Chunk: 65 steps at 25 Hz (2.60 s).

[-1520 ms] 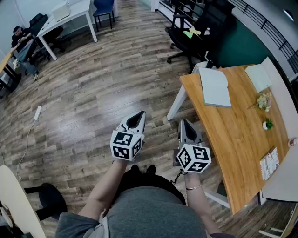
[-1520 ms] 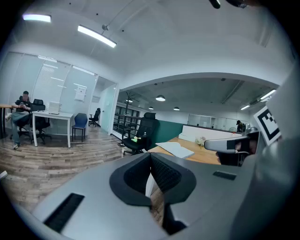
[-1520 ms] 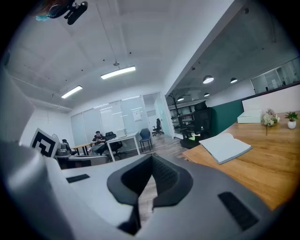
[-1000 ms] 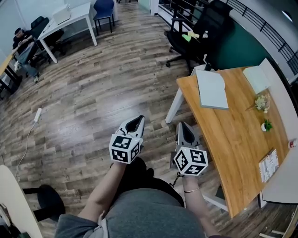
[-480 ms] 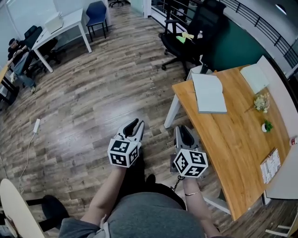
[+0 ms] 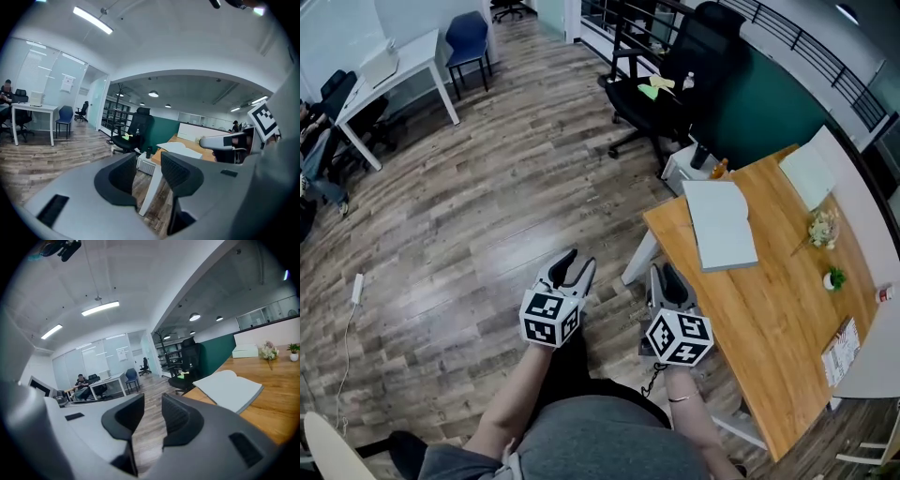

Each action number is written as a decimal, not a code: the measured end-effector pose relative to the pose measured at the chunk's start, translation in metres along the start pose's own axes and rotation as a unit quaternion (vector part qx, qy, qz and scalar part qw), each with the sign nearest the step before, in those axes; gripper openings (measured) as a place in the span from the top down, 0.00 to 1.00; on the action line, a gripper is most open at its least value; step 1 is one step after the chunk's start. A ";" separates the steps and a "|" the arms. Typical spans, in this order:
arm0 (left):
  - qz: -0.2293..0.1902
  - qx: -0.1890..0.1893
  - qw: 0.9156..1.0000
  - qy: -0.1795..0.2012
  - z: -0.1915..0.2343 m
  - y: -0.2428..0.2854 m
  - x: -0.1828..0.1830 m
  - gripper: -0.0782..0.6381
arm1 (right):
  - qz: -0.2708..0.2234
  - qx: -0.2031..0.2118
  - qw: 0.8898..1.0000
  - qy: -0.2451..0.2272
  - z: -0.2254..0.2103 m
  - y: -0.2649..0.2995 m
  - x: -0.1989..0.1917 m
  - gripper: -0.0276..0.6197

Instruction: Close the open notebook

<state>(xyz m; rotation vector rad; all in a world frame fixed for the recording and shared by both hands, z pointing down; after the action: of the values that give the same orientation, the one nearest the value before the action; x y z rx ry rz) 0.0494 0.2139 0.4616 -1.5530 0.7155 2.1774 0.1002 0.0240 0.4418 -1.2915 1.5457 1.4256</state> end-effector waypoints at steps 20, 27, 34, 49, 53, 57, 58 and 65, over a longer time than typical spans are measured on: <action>0.057 -0.112 0.992 0.018 0.122 0.119 0.053 0.67 | -0.011 -0.134 0.990 0.031 0.011 0.110 0.045 0.78; 0.069 -0.146 0.986 0.026 0.117 0.159 0.055 0.67 | -0.016 -0.179 0.983 0.044 -0.017 0.118 0.050 0.78; 0.080 -0.169 0.981 0.047 0.107 0.208 0.067 0.67 | -0.042 -0.203 0.977 0.054 -0.048 0.138 0.072 0.78; 0.094 -0.219 0.967 0.087 0.071 0.313 0.092 0.67 | -0.062 -0.260 0.958 0.104 -0.131 0.151 0.091 0.78; 0.103 -0.240 0.961 0.096 0.064 0.336 0.097 0.67 | -0.074 -0.285 0.948 0.123 -0.142 0.149 0.092 0.79; 0.116 -0.265 0.953 0.089 0.064 0.364 0.098 0.67 | -0.076 -0.320 0.935 0.134 -0.151 0.151 0.092 0.79; 0.120 -0.272 0.951 0.087 0.065 0.372 0.098 0.67 | -0.076 -0.330 0.931 0.135 -0.154 0.153 0.092 0.79; 0.157 -0.341 0.923 0.084 0.067 0.425 0.094 0.67 | -0.084 -0.406 0.896 0.162 -0.164 0.164 0.096 0.79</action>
<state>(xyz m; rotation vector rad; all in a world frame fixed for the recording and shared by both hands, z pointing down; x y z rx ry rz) -0.2730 -0.0868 0.4701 -2.0945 0.2573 2.7447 -0.0588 -0.1708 0.4352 -2.1816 0.9779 1.8948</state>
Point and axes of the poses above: the fingertips, and each gripper's own axes: y forward along the fingers, z to its left, x out of its top, the point moved 5 cm from there along -y, backward along the fingers, and after that the axes turned 14 degrees about -x, right-handed, at the moved point
